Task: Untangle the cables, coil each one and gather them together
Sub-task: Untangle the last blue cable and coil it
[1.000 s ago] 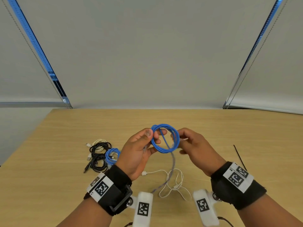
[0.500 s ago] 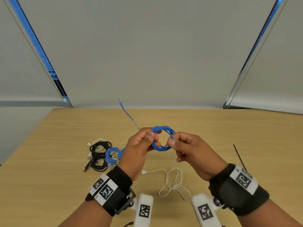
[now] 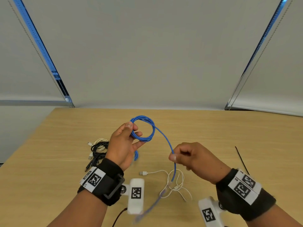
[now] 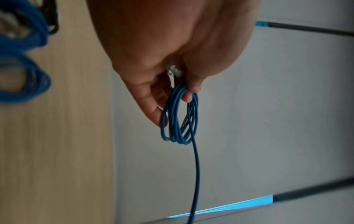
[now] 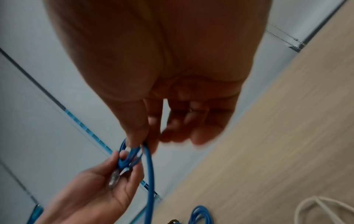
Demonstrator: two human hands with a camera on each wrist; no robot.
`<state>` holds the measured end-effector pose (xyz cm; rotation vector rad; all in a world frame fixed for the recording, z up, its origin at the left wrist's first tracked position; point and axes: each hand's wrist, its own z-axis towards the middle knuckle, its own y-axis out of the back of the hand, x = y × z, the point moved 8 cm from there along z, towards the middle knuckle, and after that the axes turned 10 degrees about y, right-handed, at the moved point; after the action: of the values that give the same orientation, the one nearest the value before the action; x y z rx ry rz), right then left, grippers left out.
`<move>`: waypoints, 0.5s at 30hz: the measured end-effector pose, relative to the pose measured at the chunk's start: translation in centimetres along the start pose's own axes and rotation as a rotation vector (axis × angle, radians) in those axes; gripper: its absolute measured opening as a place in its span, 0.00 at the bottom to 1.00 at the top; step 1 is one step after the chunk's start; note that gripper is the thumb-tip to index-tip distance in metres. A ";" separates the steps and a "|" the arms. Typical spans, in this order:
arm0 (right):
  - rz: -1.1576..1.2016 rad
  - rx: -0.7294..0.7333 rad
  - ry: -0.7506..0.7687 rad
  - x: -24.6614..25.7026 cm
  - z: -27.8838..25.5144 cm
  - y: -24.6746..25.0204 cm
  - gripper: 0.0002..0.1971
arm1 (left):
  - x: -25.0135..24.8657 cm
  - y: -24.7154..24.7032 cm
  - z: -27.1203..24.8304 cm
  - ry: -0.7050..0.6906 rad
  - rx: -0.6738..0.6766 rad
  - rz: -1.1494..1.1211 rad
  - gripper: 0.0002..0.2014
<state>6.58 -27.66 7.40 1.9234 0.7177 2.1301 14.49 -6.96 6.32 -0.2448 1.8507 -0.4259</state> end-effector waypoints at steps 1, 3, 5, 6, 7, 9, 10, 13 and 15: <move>-0.028 -0.076 0.044 0.5 0.1 0.6 0.08 | 0.2 -0.5 -0.1 0.038 0.039 -0.068 0.16; -0.101 -0.203 0.118 1.6 0.3 1.8 0.09 | 0.4 -1.2 -0.1 0.086 0.077 -0.157 0.16; -0.200 -0.273 0.166 2.4 0.5 2.4 0.09 | 0.6 -1.6 -0.2 0.129 0.108 -0.218 0.16; -0.220 -0.302 0.176 2.6 0.6 2.7 0.08 | 0.8 -1.9 -0.2 0.156 0.134 -0.238 0.15; -0.212 -0.325 0.177 2.6 0.7 2.8 0.07 | 1.1 -2.3 -0.4 0.186 0.162 -0.239 0.15; -0.118 -0.335 0.175 2.3 0.9 2.4 0.06 | 2.1 -3.2 -0.6 0.236 0.197 -0.192 0.16; -0.046 -0.327 0.174 2.0 0.9 2.0 0.06 | 2.6 -3.6 -0.7 0.243 0.193 -0.163 0.16; 0.146 -0.276 0.129 1.0 0.8 0.7 0.08 | 2.9 -3.8 -0.6 0.188 0.128 -0.156 0.16; 0.173 -0.243 0.092 0.4 0.8 0.0 0.06 | 2.3 -3.4 -0.4 0.128 0.089 -0.149 0.16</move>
<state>7.25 -27.32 7.85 1.8272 0.2967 2.2967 13.23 -10.85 5.83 -0.3023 1.9396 -0.6383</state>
